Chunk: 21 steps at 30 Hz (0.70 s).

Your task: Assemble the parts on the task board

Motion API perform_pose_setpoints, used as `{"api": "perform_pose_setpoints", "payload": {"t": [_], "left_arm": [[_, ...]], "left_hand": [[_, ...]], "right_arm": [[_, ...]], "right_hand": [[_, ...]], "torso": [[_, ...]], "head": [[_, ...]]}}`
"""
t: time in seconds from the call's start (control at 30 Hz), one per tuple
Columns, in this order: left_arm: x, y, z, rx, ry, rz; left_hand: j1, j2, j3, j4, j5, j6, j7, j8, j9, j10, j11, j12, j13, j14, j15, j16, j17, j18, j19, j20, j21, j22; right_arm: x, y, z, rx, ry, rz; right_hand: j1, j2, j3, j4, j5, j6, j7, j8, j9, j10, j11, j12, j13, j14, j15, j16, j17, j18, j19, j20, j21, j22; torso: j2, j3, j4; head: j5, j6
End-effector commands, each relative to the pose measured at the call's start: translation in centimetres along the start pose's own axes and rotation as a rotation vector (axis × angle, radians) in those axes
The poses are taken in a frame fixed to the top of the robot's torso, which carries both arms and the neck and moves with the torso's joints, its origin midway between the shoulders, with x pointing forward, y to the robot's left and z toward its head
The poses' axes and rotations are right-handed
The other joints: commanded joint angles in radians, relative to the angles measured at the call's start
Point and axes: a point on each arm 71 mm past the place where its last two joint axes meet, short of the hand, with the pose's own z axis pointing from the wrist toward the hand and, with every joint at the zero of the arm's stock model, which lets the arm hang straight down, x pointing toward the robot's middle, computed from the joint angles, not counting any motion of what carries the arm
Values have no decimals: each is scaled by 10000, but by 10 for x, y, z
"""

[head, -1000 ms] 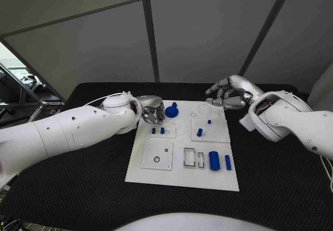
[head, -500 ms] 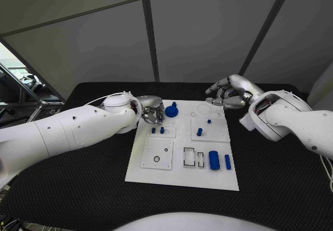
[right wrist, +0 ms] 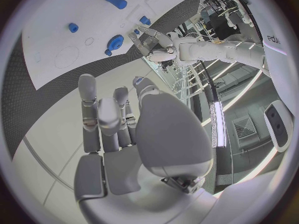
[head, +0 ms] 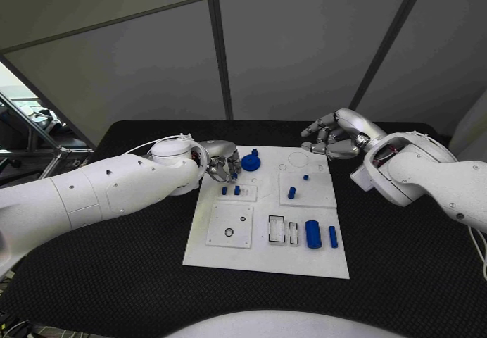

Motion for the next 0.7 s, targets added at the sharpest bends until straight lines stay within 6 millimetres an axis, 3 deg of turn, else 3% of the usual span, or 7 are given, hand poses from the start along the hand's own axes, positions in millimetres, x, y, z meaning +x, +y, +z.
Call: {"api": "perform_pose_setpoints", "payload": {"t": [0.03, 0.27, 0.47, 0.6, 0.7], "left_arm": [[-1, 0, 0, -69, -92, -16], [-2, 4, -2, -137, -209, -25], [-6, 12, -8, -217, -472, -96], [-15, 20, -15, -191, -994, -394], [-23, 29, -22, -187, -1382, -913]], "left_hand": [[-110, -9, 2, -4, 11, -165, -7, -75, -10, -142, 10, -77, -8, -27, 81, -36, -36, -14, -69, 40, -128, 665], [-129, -6, -121, -40, 11, -410, -26, -114, -3, -368, 70, -211, -7, -50, 126, -67, -146, 48, -185, 83, -470, 527], [-137, 12, -157, -42, 11, -398, -2, -86, 10, -409, 80, -231, -3, -59, 134, -86, -197, 63, -206, 92, -554, 491], [-156, 80, -199, -37, 16, -123, 95, 68, 59, -288, 75, -167, 27, -103, 127, -174, -393, 91, -229, 96, -715, 419], [-127, 131, -149, -50, 24, 46, 108, 151, 74, -176, 70, -118, 39, -125, 123, -232, -505, 100, -228, 90, -779, 390]], "right_arm": [[-1, 1, 0, -60, -31, -38], [-2, -3, 0, 155, 109, -179], [-1, -12, 0, 511, 662, -1016], [0, -17, 2, 592, 1061, -2154], [1, -20, 3, 546, 1276, -3259]], "right_hand": [[-54, 1, 22, 15, 68, 55, 21, 33, -11, -112, 9, -128, -97, 60, 13, -90, -34, 47, -21, 9, -90, -49], [26, -43, 235, 113, 25, 43, 35, 76, -11, -835, 22, -1602, -1517, 1, 30, -395, -183, 67, -64, 16, -249, -161], [588, -68, 742, -121, -774, 472, 20, 186, 5, -870, 34, -3290, -2977, 3, 0, -981, -623, 58, 56, -17, -210, -72], [938, -37, 1158, -351, -1401, 883, -13, 175, 2, -700, 38, -4352, -3871, 163, -9, -810, -472, -46, 444, -44, 313, 551], [1005, -94, 1433, -475, -1628, 1172, -49, 127, -6, -427, 40, -5119, -4502, 279, -12, -517, -229, -140, 738, -52, 781, 1104]], "torso": [[-1, -3, 1], [-3, -2, 9], [-8, -5, 7], [-17, -5, 9], [-16, 3, 6]], "head": [[7, 7], [-3, 22], [-6, 59], [-37, 80], [-85, 125]]}}
